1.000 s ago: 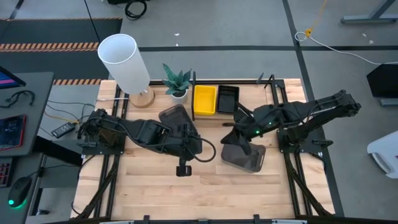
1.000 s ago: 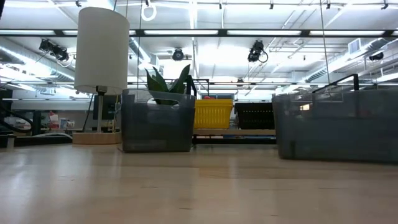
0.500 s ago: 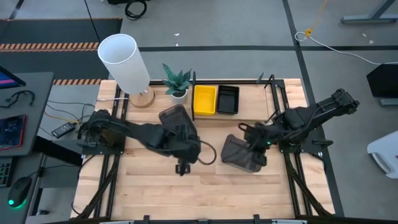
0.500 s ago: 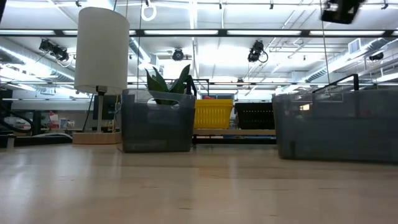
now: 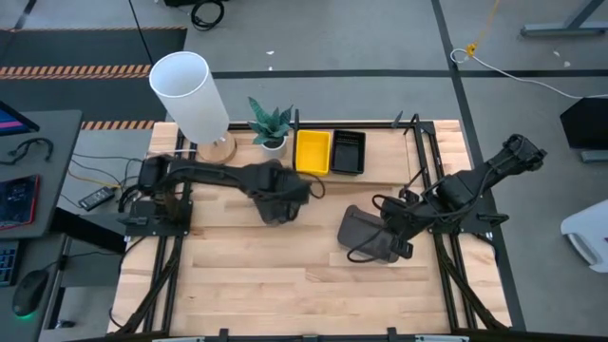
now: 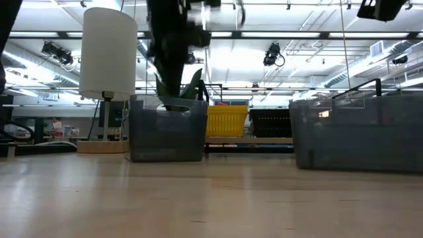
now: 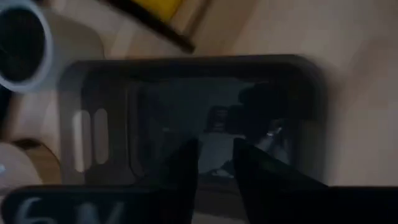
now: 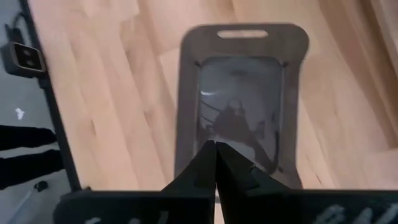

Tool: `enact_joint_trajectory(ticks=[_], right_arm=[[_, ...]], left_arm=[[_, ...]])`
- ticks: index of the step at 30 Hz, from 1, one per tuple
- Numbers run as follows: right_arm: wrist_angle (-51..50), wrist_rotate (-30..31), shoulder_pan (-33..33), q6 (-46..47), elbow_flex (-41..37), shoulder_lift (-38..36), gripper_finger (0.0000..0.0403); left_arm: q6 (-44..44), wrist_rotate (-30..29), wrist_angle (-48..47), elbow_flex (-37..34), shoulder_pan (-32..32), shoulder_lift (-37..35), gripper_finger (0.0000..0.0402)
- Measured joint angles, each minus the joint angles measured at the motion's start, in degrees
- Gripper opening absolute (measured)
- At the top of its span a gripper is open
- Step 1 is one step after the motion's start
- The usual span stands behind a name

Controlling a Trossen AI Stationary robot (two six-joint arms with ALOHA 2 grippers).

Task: Stack baskets on shelf by color
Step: Adjust the black bins on the table

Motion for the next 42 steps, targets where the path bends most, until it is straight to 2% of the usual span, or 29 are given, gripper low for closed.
enact_joint_trajectory(ticks=[2, 7, 17, 24, 28, 33, 38, 42], right_arm=[[0.6, 0.0, 0.5, 0.0, 0.0, 0.0, 0.0005], [-0.1, -3.0, 1.5, 0.0, 0.0, 0.0, 0.0007], [-0.8, -3.1, 1.8, -1.7, 0.0, 0.0, 0.0008], [-4.5, -3.2, 1.8, -0.6, 0.0, 0.0, 0.0010], [-5.9, -3.1, 1.9, -0.3, -1.0, 0.0, 0.0030], [-0.7, -6.2, 2.4, 0.4, -5.0, 0.0, 0.0095], [5.4, -5.9, 1.7, 3.8, -8.2, 0.6, 0.0168], [9.0, -7.3, 0.2, -5.5, -7.6, 4.2, 0.0196]], left_arm=[[-0.6, 2.9, 2.5, -4.1, 1.7, 0.1, 0.0113], [-1.2, 18.5, 12.6, -12.2, 3.0, 0.2, 0.0100], [-1.0, 32.4, 25.7, -12.5, -3.8, 0.2, 0.0057], [-5.8, 33.5, 40.5, -12.5, -10.0, 0.2, 0.0027], [-7.4, 33.8, 47.2, -12.3, -12.4, 0.2, 0.0013], [-8.4, 32.9, 41.2, -7.2, -12.5, -1.0, 0.0007], [-5.5, 28.9, 31.7, 0.9, -12.6, -1.6, 0.0014], [-1.3, 28.5, 24.5, 9.0, -12.6, -1.7, 0.0015]])
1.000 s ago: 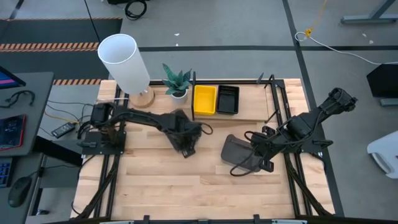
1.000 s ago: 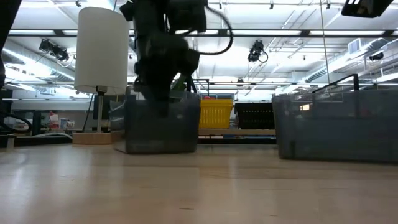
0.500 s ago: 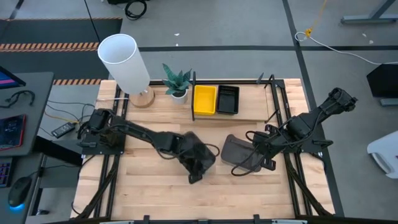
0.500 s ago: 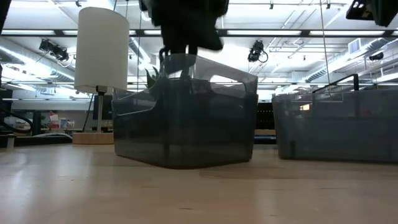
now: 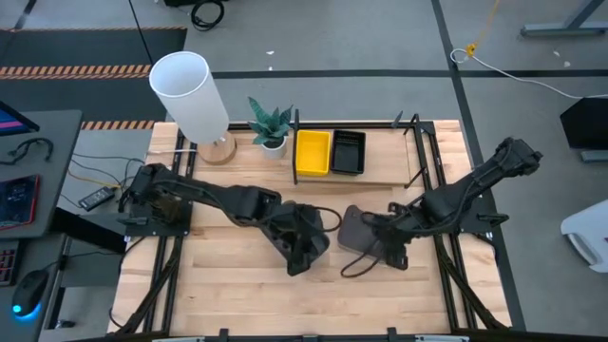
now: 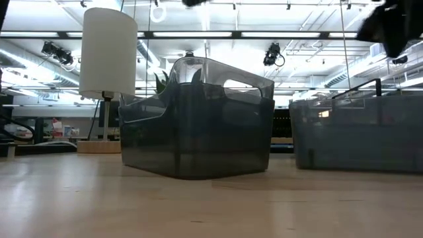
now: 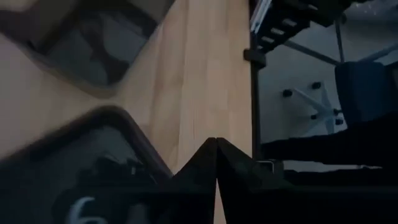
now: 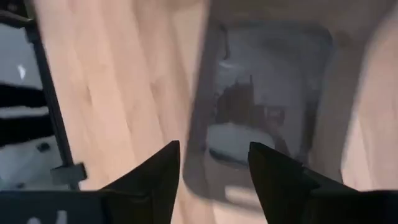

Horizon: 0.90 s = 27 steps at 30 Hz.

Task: Stack baskets on shelf by color
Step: Adjust the black bins on the table

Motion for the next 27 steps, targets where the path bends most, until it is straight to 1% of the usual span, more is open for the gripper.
enact_joint_trajectory(ticks=[3, 6, 11, 14, 16, 18, 21, 24, 27], right_arm=[[0.4, -1.5, -0.2, -7.4, 1.8, 4.1, 0.0197], [-2.8, -1.6, -0.9, -13.7, 2.7, 7.7, 0.0195], [-8.4, -1.2, -3.1, -23.2, 2.8, 10.2, 0.0195], [-7.9, -2.1, -3.7, -31.0, 3.2, 10.3, 0.0195], [-6.6, -3.0, -3.1, -38.9, 4.4, 10.5, 0.0195], [-4.5, -3.1, -1.8, -49.9, 5.5, 10.8, 0.0195], [-1.2, -0.1, 0.4, -62.6, 6.9, 12.1, 0.0194], [-0.7, 3.3, 1.8, -73.3, 8.1, 14.4, 0.0193], [-2.1, 9.3, 2.8, -81.8, 8.3, 16.5, 0.0187]], left_arm=[[1.9, -1.7, -4.9, 4.7, 0.0, 0.0, 0.0010], [3.3, -4.6, -11.1, 8.7, -0.2, -0.3, 0.0009], [3.3, -8.2, -21.5, 13.8, -1.9, -0.4, 0.0018], [3.1, -9.7, -25.0, 14.5, -3.2, -0.9, 0.0016], [2.6, -10.7, -26.4, 14.6, -3.8, -1.3, 0.0012], [2.1, -12.3, -28.2, 14.6, -4.4, -2.1, 0.0009], [1.1, -15.0, -28.8, 14.6, -4.8, -2.8, 0.0010], [0.1, -16.0, -28.8, 14.5, -5.2, -3.2, 0.0016], [0.1, -16.4, -28.4, 14.6, -5.2, -3.9, 0.0018]])
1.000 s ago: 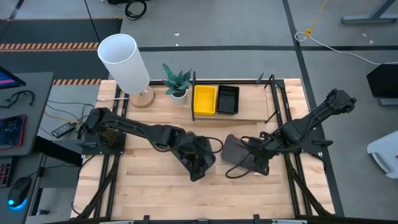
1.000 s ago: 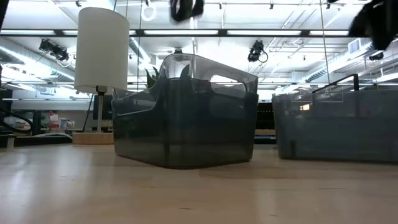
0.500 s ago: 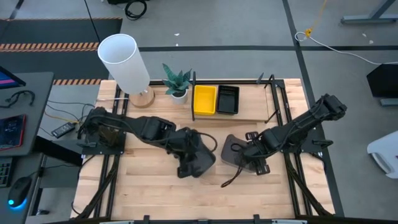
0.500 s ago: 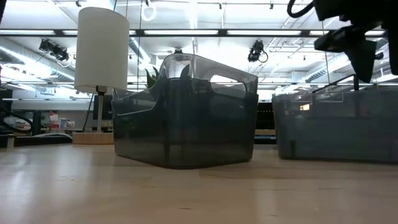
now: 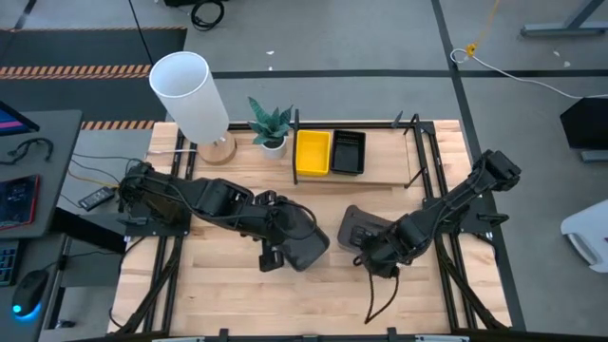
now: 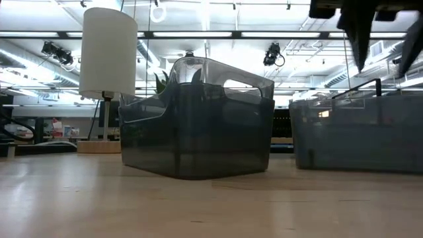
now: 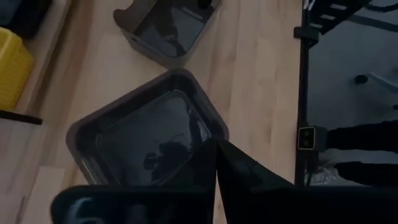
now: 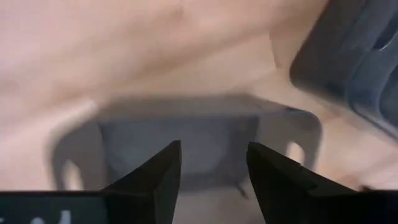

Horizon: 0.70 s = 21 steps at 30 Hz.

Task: Stack baskets on shelf by color
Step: Adjust the black bins on the table

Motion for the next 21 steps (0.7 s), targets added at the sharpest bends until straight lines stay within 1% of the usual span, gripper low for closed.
enact_joint_trajectory(ticks=[3, 4, 6, 9, 11, 13, 16, 18, 21], right_arm=[[-0.7, 6.7, 0.1, -6.3, 0.0, 1.0, 0.0176], [-0.6, 7.9, 0.0, -8.3, 0.0, 1.0, 0.0172], [-0.3, 8.8, 0.0, -12.1, 0.0, 0.7, 0.0165], [0.0, 8.7, 0.2, -17.5, 0.0, -0.1, 0.0159], [0.4, 8.3, 0.6, -18.8, 0.0, -0.5, 0.0158], [0.7, 6.7, 0.8, -18.8, 0.0, -0.5, 0.0158], [1.1, 2.0, 1.2, -19.8, 0.0, -0.5, 0.0157], [2.2, -1.7, 1.3, -18.7, 0.0, -0.3, 0.0157], [2.4, -2.3, 1.2, -14.8, 0.0, -0.2, 0.0157]], left_arm=[[-0.2, -0.6, -0.4, 0.0, 0.1, -0.3, 0.0014], [-0.2, -0.9, -0.3, 0.0, 0.2, -0.4, 0.0012], [-0.2, -1.5, -0.3, 0.0, 0.4, -0.6, 0.0009], [-1.3, -1.9, -0.3, 0.0, 0.8, -0.7, 0.0010], [-2.0, -2.0, -0.3, 0.0, 0.9, -0.7, 0.0014], [-2.8, -2.0, -0.3, 0.0, 1.1, -0.7, 0.0018], [-3.1, -2.2, 0.0, 0.0, 1.4, -0.7, 0.0017], [-3.2, -2.2, 0.3, 0.0, 1.5, -0.7, 0.0013], [-3.5, -2.2, 1.2, -0.1, 1.7, -0.7, 0.0009]])
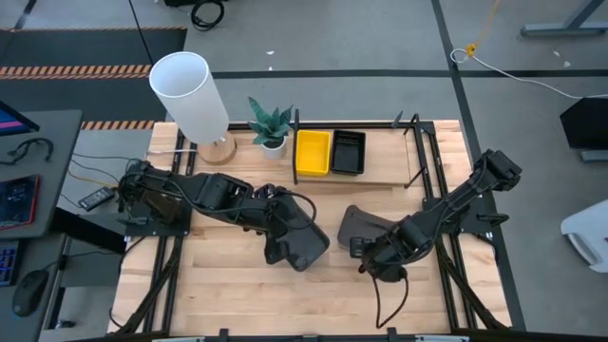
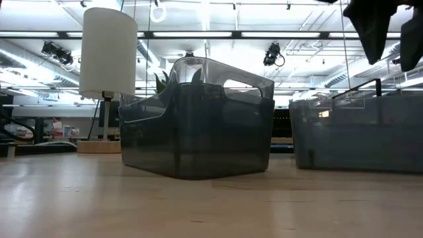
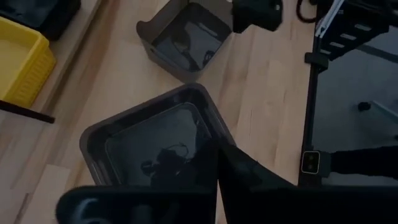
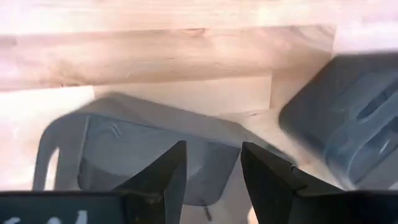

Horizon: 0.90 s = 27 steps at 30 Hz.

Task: Stack baskets on shelf by color
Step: Adjust the black bins on the table

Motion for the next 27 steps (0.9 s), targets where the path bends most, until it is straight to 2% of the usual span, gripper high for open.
enact_joint_trajectory(ticks=[3, 8, 11, 15, 20, 22, 24, 27], right_arm=[[-3.3, 0.3, -1.7, 6.1, 0.0, 0.1, 0.0156], [-9.4, -3.9, -4.3, 11.0, -1.8, 0.1, 0.0151], [-10.6, -9.0, -4.3, 13.1, -3.5, 0.1, 0.0149], [-8.6, -15.7, -1.3, 16.7, -4.5, 0.1, 0.0145], [3.1, -21.9, 2.8, 25.2, -4.5, 0.1, 0.0140], [10.3, -20.9, 4.4, 28.5, -4.5, 0.1, 0.0138], [15.6, -16.6, 5.2, 32.5, -4.5, 0.1, 0.0136], [14.3, -11.4, 3.8, 46.6, -3.9, 0.1, 0.0130]], left_arm=[[-0.8, 0.0, 0.3, 0.0, 0.0, 0.0, 0.0009], [-1.2, -0.2, 1.2, 0.0, 0.0, 0.0, 0.0020], [-1.2, -0.2, 2.6, 0.0, 0.0, 0.0, 0.0020], [-1.2, -0.2, 3.2, 0.0, -0.1, 0.0, 0.0011], [-1.2, -0.2, 3.2, 0.0, -0.2, 0.0, 0.0011], [-1.2, -0.2, 3.2, 0.0, -0.2, 0.0, 0.0017], [-1.0, -0.2, 3.2, 0.0, -0.2, 0.0, 0.0021], [-0.9, 1.5, 3.2, 0.0, -0.2, 0.0, 0.0023]])
